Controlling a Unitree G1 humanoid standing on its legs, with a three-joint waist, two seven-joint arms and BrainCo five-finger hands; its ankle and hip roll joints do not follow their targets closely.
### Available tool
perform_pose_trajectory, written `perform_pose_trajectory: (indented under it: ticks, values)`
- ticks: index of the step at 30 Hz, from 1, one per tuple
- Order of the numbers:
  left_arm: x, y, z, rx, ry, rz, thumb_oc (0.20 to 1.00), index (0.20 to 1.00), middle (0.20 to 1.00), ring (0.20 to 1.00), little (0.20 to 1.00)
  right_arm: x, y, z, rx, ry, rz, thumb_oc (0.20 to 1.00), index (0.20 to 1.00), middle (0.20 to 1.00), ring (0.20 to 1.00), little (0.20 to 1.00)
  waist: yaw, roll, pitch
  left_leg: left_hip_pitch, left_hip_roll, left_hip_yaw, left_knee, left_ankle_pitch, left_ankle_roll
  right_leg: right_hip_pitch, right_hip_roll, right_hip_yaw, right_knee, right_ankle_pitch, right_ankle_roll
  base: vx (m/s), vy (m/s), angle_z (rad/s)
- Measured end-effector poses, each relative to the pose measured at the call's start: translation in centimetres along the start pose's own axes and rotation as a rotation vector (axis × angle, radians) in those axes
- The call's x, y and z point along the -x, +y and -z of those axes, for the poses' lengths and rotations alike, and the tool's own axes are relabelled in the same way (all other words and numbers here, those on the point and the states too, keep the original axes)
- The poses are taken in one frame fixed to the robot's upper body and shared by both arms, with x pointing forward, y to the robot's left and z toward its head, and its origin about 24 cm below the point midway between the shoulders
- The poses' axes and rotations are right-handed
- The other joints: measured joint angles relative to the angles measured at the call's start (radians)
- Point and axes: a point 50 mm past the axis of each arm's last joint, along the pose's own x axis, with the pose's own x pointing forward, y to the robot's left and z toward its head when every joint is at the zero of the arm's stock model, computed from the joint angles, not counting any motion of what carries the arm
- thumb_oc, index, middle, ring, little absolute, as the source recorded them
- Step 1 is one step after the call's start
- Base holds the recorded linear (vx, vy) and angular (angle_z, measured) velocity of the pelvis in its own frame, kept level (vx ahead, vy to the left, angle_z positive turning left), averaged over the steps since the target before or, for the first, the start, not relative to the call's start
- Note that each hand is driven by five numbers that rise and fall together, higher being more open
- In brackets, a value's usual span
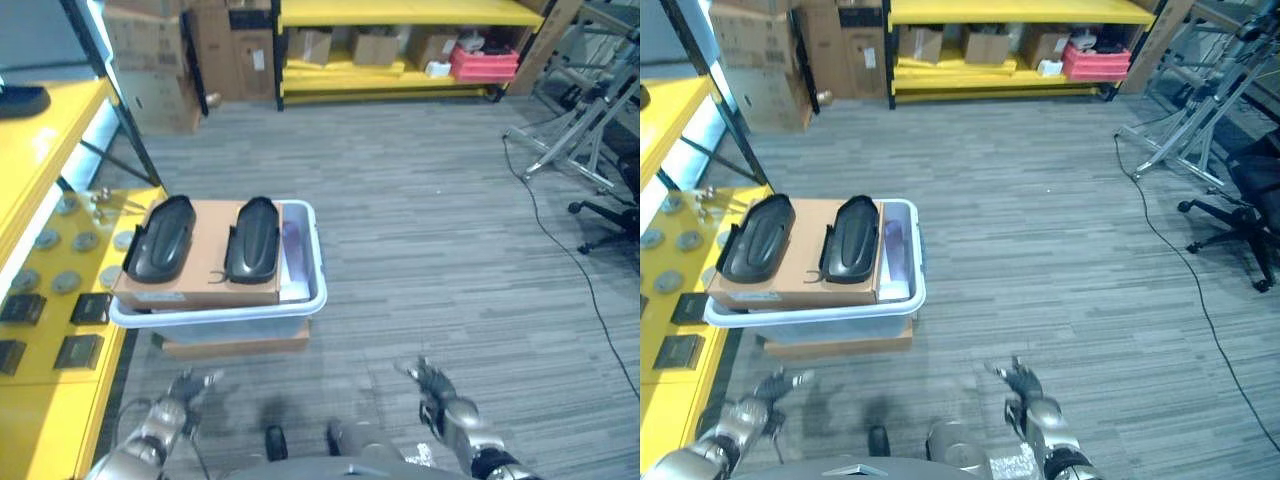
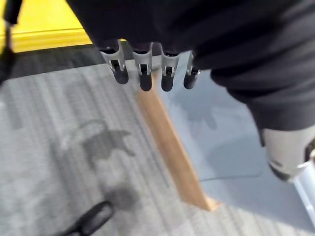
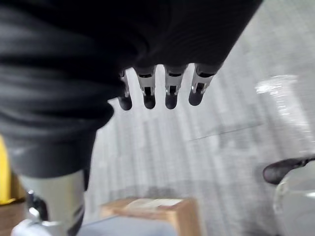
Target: Move parts from the plastic box to the shelf.
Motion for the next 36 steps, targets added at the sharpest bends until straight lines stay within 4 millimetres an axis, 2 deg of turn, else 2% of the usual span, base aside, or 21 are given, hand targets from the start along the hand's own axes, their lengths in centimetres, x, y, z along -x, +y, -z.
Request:
perform_pose_trajectory:
  ticks: [1,2,4,5,6,7,8,9,10,11,12,14,15,16,20,22,24,31,36]
  values:
    - [-0.1,0.1,-1.0,0.007,-0.042,-0.007,1.0,1.0,1.0,1.0,1.0,0.5,0.5,-1.5,0.012,-0.099,-0.029,1.0,1.0,1.0,1.0,1.0,-0.007,-0.002,0.0,0.004,-0.001,-0.012,0.0,-0.005,-0.007,0.008,-0.005,0.02,-0.089,0.05,0.0,0.06,-0.093,0.65]
    - [-0.1,0.1,-1.0,0.009,-0.046,-0.012,1.0,1.0,1.0,1.0,1.0,0.4,1.0,-2.1,0.015,-0.136,-0.037,1.0,1.0,1.0,1.0,1.0,-0.006,-0.005,0.0,0.026,0.0,-0.021,0.0,-0.014,-0.02,0.024,-0.004,0.005,-0.098,0.086,0.001,0.02,-0.092,0.47]
    - [0.0,-0.6,-1.5,0.017,-0.075,-0.014,1.0,1.0,1.0,1.0,1.0,0.1,0.6,-3.0,0.059,-0.166,-0.004,1.0,1.0,1.0,1.0,1.0,0.008,0.003,0.001,0.042,0.0,-0.047,-0.002,-0.034,-0.039,0.068,-0.015,-0.054,-0.129,0.132,-0.002,-0.07,-0.08,0.37]
    - [0.3,-1.8,-1.3,0.038,-0.08,-0.005,1.0,1.0,1.0,1.0,1.0,-0.2,0.0,-4.2,0.123,-0.207,0.029,1.0,1.0,1.0,1.0,1.0,0.026,0.025,0.004,0.018,0.0,-0.068,-0.007,-0.044,-0.046,0.068,-0.027,-0.078,-0.181,0.183,0.006,-0.12,-0.05,0.41]
    - [0.3,-2.2,-1.9,0.045,-0.104,-0.002,1.0,1.0,1.0,1.0,1.0,-0.4,-0.7,-5.6,0.17,-0.258,0.062,1.0,1.0,1.0,1.0,1.0,0.024,0.029,0.005,-0.008,0.001,-0.079,-0.006,-0.044,-0.054,0.071,-0.041,-0.114,-0.233,0.231,0.007,-0.09,-0.002,0.48]
    - [0.5,-3.0,-1.9,0.043,-0.113,0.016,1.0,1.0,1.0,1.0,1.0,-0.8,-1.3,-7.3,0.193,-0.309,0.103,1.0,1.0,1.0,1.0,1.0,0.03,0.052,0.021,-0.029,0.001,-0.077,-0.002,-0.039,-0.06,0.073,-0.05,-0.136,-0.288,0.3,0.006,-0.05,0.013,0.38]
    - [0.7,-3.8,-1.6,0.028,-0.109,0.037,1.0,1.0,1.0,1.0,1.0,-1.1,-1.6,-8.5,0.208,-0.337,0.13,1.0,1.0,1.0,1.0,1.0,0.037,0.072,0.033,-0.045,0.003,-0.081,0.0,-0.023,-0.057,0.073,-0.051,-0.151,-0.32,0.326,0.001,-0.01,0.017,0.26]
    - [1.0,-5.2,-1.2,-0.012,-0.103,0.081,1.0,1.0,1.0,1.0,1.0,-1.7,-1.8,-11.3,0.231,-0.412,0.174,1.0,1.0,1.0,1.0,1.0,0.04,0.101,0.057,-0.071,0.003,-0.08,-0.001,-0.019,-0.069,0.069,-0.054,-0.159,-0.363,0.352,-0.003,0.02,0.016,0.11]
    - [1.3,-6.2,-0.6,-0.018,-0.081,0.105,1.0,1.0,1.0,1.0,1.0,-2.0,-1.7,-13.5,0.227,-0.467,0.196,1.0,1.0,1.0,1.0,1.0,0.04,0.122,0.083,-0.074,0.005,-0.079,0.0,-0.017,-0.072,0.069,-0.052,-0.163,-0.362,0.355,-0.006,0.02,0.015,0.13]
    - [1.7,-8.0,-0.4,-0.02,-0.059,0.149,1.0,1.0,1.0,1.0,1.0,-2.2,-1.3,-16.5,0.217,-0.555,0.219,1.0,1.0,1.0,1.0,1.0,0.043,0.147,0.111,-0.077,0.007,-0.068,0.0,-0.004,-0.092,0.07,-0.05,-0.165,-0.362,0.354,-0.011,0.01,0.03,0.1]
    - [1.8,-8.2,0.0,-0.022,-0.044,0.154,1.0,1.0,1.0,1.0,1.0,-2.3,-0.7,-17.7,0.219,-0.589,0.218,1.0,1.0,1.0,1.0,1.0,0.049,0.144,0.114,-0.079,0.008,-0.058,-0.001,0.001,-0.098,0.07,-0.05,-0.164,-0.362,0.352,-0.014,0.0,0.023,0.09]
    - [2.0,-8.3,0.9,-0.033,-0.009,0.151,1.0,1.0,1.0,1.0,1.0,-2.3,0.7,-19.8,0.26,-0.656,0.198,1.0,1.0,1.0,1.0,1.0,0.059,0.141,0.128,-0.087,0.013,-0.045,-0.006,0.002,-0.1,0.07,-0.049,-0.17,-0.362,0.347,-0.022,-0.02,0.013,0.03]
    - [1.8,-8.0,0.8,-0.046,-0.007,0.138,1.0,1.0,1.0,1.0,1.0,-2.1,1.4,-21.9,0.282,-0.722,0.208,1.0,1.0,1.0,1.0,1.0,0.058,0.145,0.151,-0.085,0.018,-0.048,-0.003,-0.006,-0.092,0.067,-0.041,-0.175,-0.363,0.347,-0.021,-0.06,0.042,0.05]
    - [1.7,-7.9,0.8,-0.049,-0.006,0.127,1.0,1.0,1.0,1.0,1.0,-2.4,1.8,-23.2,0.315,-0.74,0.219,1.0,1.0,1.0,1.0,1.0,0.062,0.145,0.158,-0.095,0.02,-0.048,-0.001,-0.013,-0.08,0.056,-0.038,-0.173,-0.365,0.346,-0.02,-0.06,0.054,0.02]
    - [1.5,-7.3,0.3,-0.057,-0.022,0.107,1.0,1.0,1.0,1.0,1.0,-2.8,2.2,-27.5,0.351,-0.791,0.291,1.0,1.0,1.0,1.0,1.0,0.102,0.148,0.162,-0.176,0.015,-0.038,0.0,0.003,-0.059,-0.031,-0.044,-0.168,-0.369,0.361,-0.009,-0.02,0.036,-0.01]
    - [1.3,-7.1,-0.2,-0.057,-0.033,0.086,1.0,1.0,1.0,1.0,1.0,-2.5,2.2,-28.8,0.342,-0.821,0.318,1.0,1.0,1.0,1.0,1.0,0.128,0.157,0.182,-0.185,0.015,-0.038,0.0,0.011,-0.057,-0.038,-0.044,-0.172,-0.365,0.37,-0.012,0.01,0.028,0.05]
    - [1.3,-7.1,-0.7,-0.039,-0.048,0.073,1.0,1.0,1.0,1.0,1.0,-2.2,3.2,-29.7,0.355,-0.85,0.305,1.0,1.0,1.0,1.0,1.0,0.133,0.166,0.194,-0.188,0.015,-0.044,0.0,0.012,-0.057,-0.038,-0.043,-0.176,-0.363,0.371,-0.013,0.02,0.028,0.04]
    - [0.8,-6.7,-3.6,-0.011,-0.14,0.059,1.0,1.0,1.0,1.0,1.0,-2.1,4.2,-31.0,0.401,-0.868,0.299,1.0,1.0,1.0,1.0,1.0,0.138,0.155,0.206,-0.193,0.015,-0.055,-0.001,0.012,-0.059,-0.035,-0.044,-0.195,-0.363,0.37,-0.012,0.02,0.015,0.06]
    - [0.8,-6.6,-3.7,0.003,-0.146,0.034,1.0,1.0,1.0,1.0,1.0,-2.0,4.7,-31.8,0.391,-0.879,0.31,1.0,1.0,1.0,1.0,1.0,0.138,0.142,0.215,-0.201,0.016,-0.078,-0.001,0.019,-0.068,-0.035,-0.043,-0.215,-0.363,0.37,-0.012,0.01,0.0,0.12]
